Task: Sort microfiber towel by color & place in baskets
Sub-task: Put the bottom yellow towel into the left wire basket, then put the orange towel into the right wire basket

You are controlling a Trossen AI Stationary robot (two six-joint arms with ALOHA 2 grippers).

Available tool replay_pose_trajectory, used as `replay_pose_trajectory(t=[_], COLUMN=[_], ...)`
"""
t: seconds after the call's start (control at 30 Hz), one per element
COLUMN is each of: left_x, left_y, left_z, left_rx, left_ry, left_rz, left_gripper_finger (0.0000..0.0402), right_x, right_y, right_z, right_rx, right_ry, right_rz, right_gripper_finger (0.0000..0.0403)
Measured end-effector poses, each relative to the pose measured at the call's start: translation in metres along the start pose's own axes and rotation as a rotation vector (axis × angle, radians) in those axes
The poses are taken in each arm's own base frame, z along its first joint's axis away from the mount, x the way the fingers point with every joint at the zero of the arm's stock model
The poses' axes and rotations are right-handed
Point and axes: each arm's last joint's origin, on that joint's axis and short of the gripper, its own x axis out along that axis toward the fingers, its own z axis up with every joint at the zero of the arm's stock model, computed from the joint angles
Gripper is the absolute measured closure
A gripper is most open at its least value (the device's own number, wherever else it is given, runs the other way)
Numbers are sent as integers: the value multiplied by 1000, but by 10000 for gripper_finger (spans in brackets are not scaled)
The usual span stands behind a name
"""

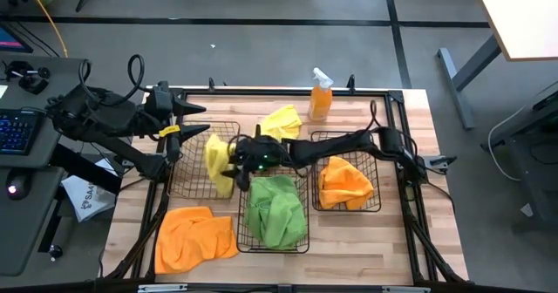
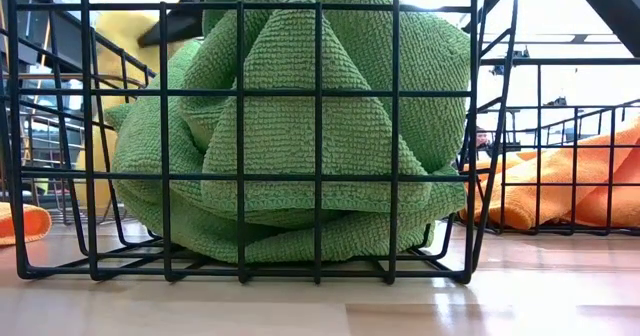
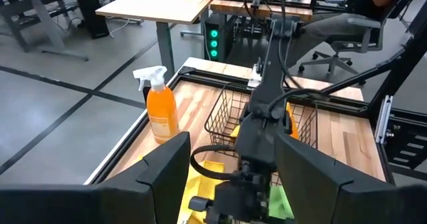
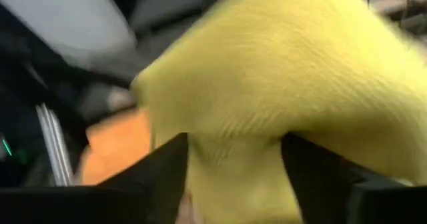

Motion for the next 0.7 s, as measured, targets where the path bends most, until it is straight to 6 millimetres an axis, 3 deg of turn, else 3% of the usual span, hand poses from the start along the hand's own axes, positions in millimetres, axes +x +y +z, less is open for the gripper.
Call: replay_pose_trajectory(t=[0.2,0.43,0.53,0.7], left_x=[1,6,12,24], left_y=[0,-3,-8,-15], left_z=[0,-1,-2,-9], left_rx=[3,19,37,53], left_ry=[-2,14,37,115], left_rz=[19,36,42,62], left_gripper_finger=[198,198,198,198], right_x=[-22,-72,-94,-129], right_y=[9,18,17,9], right_z=[36,85,88,71], right_rx=[-146,-314,-364,-355], right_ry=[258,470,627,881], right_rz=[-22,-133,-203,-275], right_gripper_finger=[85,79,84,91])
